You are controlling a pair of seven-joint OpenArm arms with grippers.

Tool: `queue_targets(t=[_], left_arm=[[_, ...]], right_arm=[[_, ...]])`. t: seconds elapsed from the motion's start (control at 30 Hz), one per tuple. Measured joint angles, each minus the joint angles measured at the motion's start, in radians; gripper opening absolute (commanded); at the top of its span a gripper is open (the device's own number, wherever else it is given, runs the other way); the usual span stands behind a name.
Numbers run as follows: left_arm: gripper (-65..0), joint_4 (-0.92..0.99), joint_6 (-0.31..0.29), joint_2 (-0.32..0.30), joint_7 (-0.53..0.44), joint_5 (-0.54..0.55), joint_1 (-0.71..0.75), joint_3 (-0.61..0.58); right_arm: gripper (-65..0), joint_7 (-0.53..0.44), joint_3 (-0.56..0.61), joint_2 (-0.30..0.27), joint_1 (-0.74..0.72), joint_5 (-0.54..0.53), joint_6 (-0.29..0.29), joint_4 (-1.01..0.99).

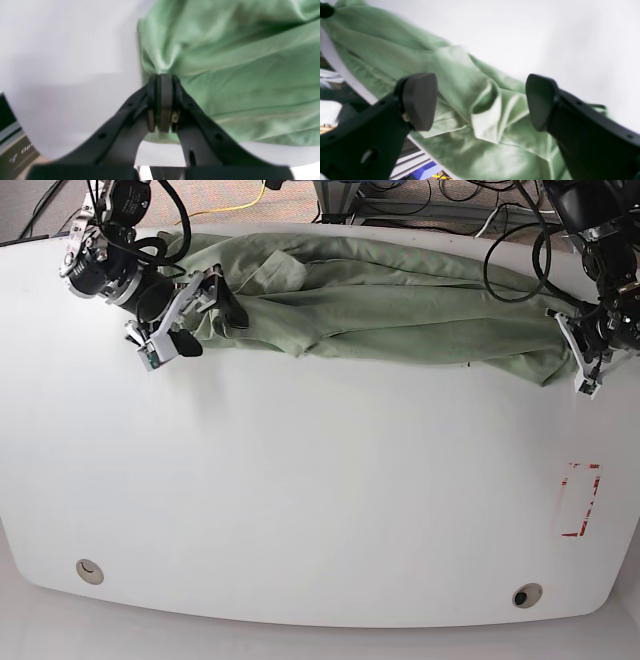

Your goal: Layout the t-shirt on the table in an organized manner, then fold the t-shirt properly

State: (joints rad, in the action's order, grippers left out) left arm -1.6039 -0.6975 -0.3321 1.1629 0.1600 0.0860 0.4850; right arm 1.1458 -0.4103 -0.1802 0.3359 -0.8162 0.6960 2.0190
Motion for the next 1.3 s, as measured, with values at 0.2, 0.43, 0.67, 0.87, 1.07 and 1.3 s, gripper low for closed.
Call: queue_targets(t=[0.2,0.43,0.67,0.87,1.07,1.3], left_arm=[[-65.0,0.000,0.000,-0.002,0.000,-0.002,-0.002,-0.001],[-65.0,0.000,0.000,-0.001,0.000,-0.002,-0.001,-0.001],[-65.0,0.000,0.000,-0.001,0.000,-0.002,-0.001,-0.001],[-65.0,0.000,0.000,-0.001,0.000,-0.002,-0.001,-0.001],[-65.0,0.000,0.000,-0.001,0.000,-0.002,0.000,-0.001],[-65.0,0.000,0.000,-0.001,0.000,-0.002,-0.001,-0.001]], right_arm=[[-47.7,0.003,0.072,0.028,-0.003,0.029,0.000,-0.011],[-58.7,0.002,0.091,0.081,-0.005,0.211,0.000,-0.040],[-56.8,-0.024,0.092,0.098,-0.005,0.309,0.000,-0.073],[-56.8,-0.048,0.092,0.084,-0.005,0.317,0.001,-0.170],[-56.4,-0.132,0.092,0.050,0.003,0.292,0.006,-0.255],[-56.6,-0.281,0.128,-0.010,-0.012,0.267,0.023,-0.383]])
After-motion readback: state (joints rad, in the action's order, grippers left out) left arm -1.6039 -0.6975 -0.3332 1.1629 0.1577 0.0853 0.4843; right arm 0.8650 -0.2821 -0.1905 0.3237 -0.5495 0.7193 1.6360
